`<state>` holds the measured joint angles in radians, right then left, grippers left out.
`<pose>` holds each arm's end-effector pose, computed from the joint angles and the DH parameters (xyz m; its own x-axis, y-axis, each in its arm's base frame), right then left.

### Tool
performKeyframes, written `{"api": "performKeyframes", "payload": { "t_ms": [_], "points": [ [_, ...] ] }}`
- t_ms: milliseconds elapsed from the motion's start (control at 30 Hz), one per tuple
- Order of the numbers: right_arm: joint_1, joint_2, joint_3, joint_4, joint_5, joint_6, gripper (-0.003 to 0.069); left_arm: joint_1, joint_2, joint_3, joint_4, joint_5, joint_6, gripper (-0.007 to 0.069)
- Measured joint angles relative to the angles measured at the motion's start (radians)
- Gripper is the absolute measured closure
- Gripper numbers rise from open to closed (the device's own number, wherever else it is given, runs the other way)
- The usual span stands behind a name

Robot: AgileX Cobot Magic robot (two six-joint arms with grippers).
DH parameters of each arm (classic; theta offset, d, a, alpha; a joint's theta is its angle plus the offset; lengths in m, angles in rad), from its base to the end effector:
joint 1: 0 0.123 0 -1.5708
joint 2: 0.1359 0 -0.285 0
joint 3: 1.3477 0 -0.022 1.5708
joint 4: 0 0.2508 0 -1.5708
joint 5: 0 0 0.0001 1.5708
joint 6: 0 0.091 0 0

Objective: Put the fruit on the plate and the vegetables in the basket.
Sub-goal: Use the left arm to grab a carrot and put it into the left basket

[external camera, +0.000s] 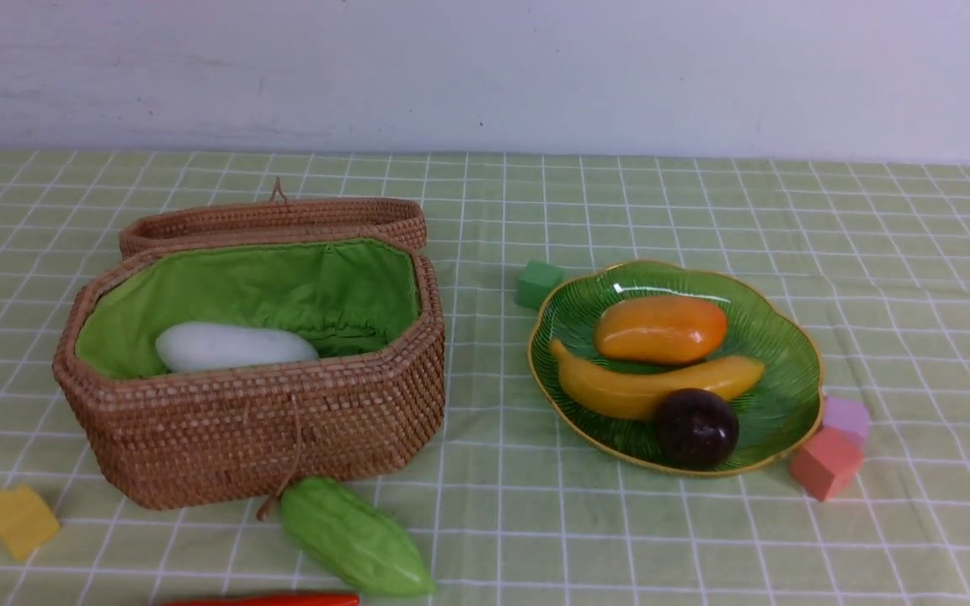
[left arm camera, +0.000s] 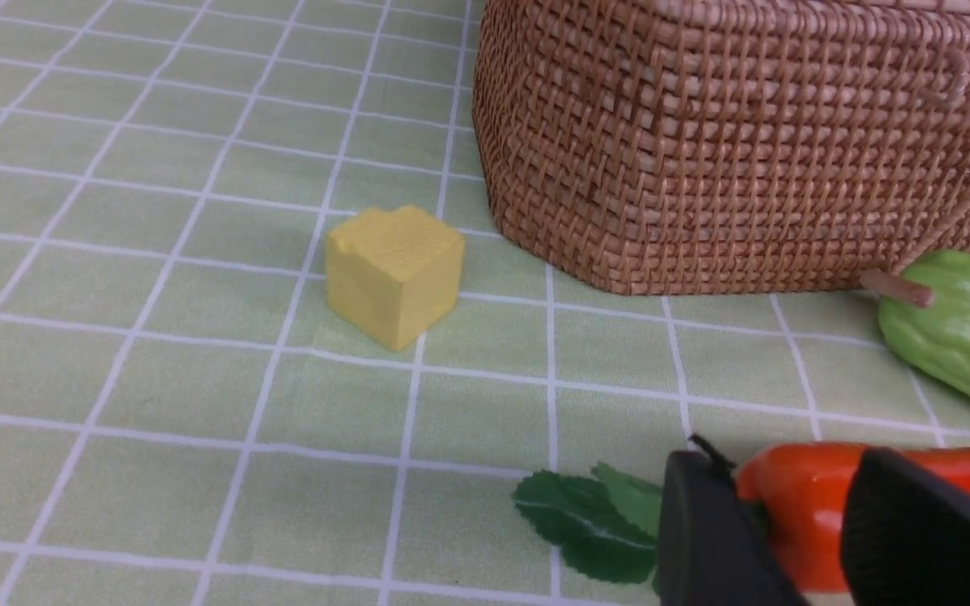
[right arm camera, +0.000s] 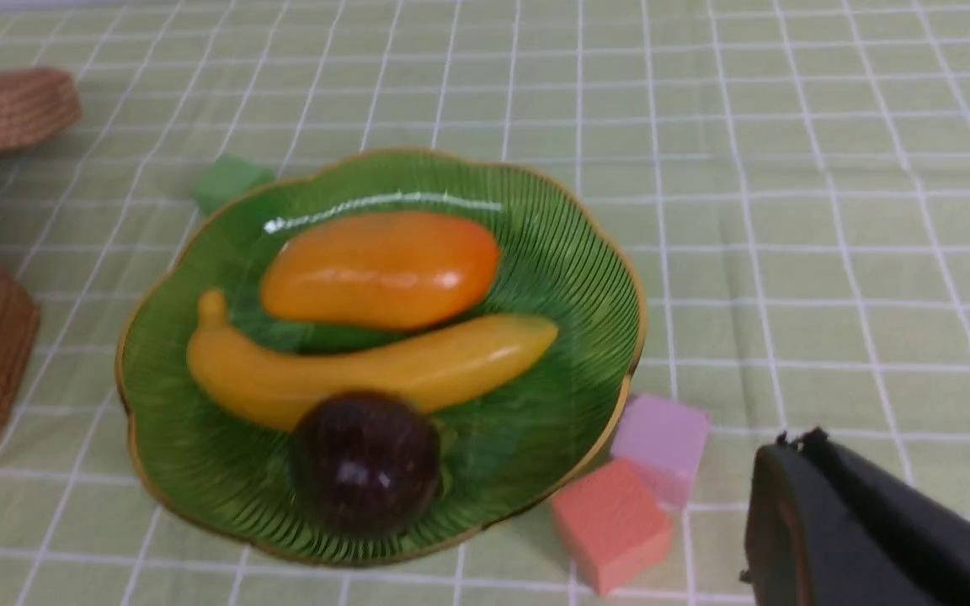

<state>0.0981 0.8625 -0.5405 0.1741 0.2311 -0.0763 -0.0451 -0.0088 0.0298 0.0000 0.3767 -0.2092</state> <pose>0.1748 0.0208 0.2850 -0.4545 0.0488 -0.8894 -0.0913 0.9907 0.1010 0.0527 -0.0024 0.1698 -0.3079 -0.1940 -0.9314 -0.0193 0.9801 -0.1978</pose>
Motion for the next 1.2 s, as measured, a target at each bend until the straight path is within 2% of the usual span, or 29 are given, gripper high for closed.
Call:
{"api": "performKeyframes", "payload": {
  "t_ms": [133, 1200],
  "points": [
    [0.037, -0.032, 0.032, 0.005, -0.014, 0.0, 0.0677, 0.0, 0.0, 0.0, 0.0, 0.0, 0.0, 0.0386],
    [0.04, -0.035, 0.032, 0.012, -0.032, 0.0, 0.0673, 0.0, 0.0, 0.0, 0.0, 0.0, 0.0, 0.0386]
  ]
}}
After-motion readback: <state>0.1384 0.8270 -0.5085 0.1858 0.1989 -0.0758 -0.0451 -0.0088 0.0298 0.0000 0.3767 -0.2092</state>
